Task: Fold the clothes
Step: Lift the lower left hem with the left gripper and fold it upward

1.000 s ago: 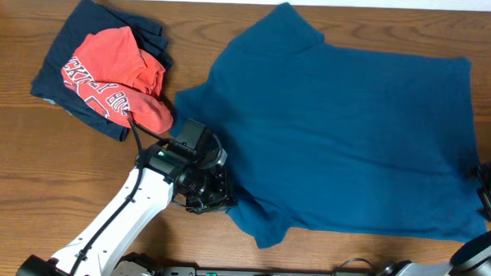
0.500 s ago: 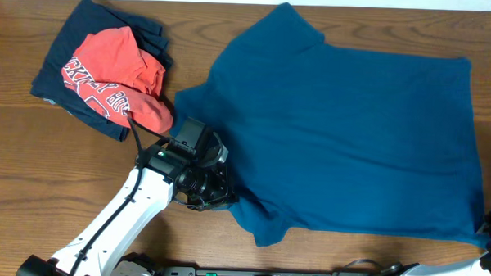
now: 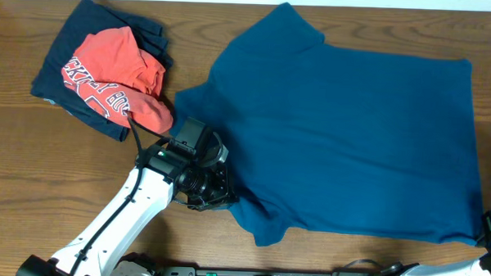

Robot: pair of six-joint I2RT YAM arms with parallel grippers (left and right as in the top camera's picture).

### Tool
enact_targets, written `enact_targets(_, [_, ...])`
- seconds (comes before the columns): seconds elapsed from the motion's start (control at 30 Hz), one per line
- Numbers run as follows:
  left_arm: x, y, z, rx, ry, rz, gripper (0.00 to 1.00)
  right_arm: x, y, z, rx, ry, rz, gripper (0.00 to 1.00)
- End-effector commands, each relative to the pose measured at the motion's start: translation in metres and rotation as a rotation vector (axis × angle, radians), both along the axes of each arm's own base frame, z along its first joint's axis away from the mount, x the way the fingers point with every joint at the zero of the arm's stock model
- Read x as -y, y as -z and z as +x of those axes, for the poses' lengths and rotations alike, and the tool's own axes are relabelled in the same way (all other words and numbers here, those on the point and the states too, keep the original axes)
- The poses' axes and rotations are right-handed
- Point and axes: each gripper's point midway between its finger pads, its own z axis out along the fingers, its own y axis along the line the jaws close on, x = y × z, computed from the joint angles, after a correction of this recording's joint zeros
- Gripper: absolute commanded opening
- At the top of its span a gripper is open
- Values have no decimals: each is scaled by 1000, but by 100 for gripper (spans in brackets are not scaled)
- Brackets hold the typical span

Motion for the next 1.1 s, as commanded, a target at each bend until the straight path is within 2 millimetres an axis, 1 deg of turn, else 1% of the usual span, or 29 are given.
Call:
enact_targets(0.0, [7,-13,-1,-21,-9,-63,6,11,-30,30,128,-39,-49,1])
enact_targets(0.03, [8,-17,-1,-29,-12,-89,6,11,-40,40,174,-58,-56,1])
enact_targets(0.13, [6,-21,3,-21,-29,-106,6,10,-59,60,255,-84,-80,1])
enact_targets(0.23, [0,-23,14,12,-60,-117,6,8,-74,82,335,-124,-114,1])
enact_targets(0.33, [-7,-24,27,35,-107,-124,6,5,-79,106,414,-166,-128,1])
enact_targets(0.43, [-12,-27,42,80,-139,-139,6,4,-80,121,445,-199,-149,1])
enact_targets(0.53, [-9,-36,62,167,-153,-183,6,4,-81,134,461,-230,-175,1])
enact_targets(0.63, [-4,-48,82,245,-178,-221,6,8,-83,144,483,-198,-201,1])
enact_targets(0.77, [-1,-58,97,323,-179,-246,6,13,-86,154,509,-190,-236,1])
enact_targets(0.97, [-5,-61,115,414,-200,-214,6,18,-83,155,468,-201,-275,1])
enact_targets(1.07, [-3,-70,126,494,-185,-231,6,22,-83,165,488,-218,-300,1])
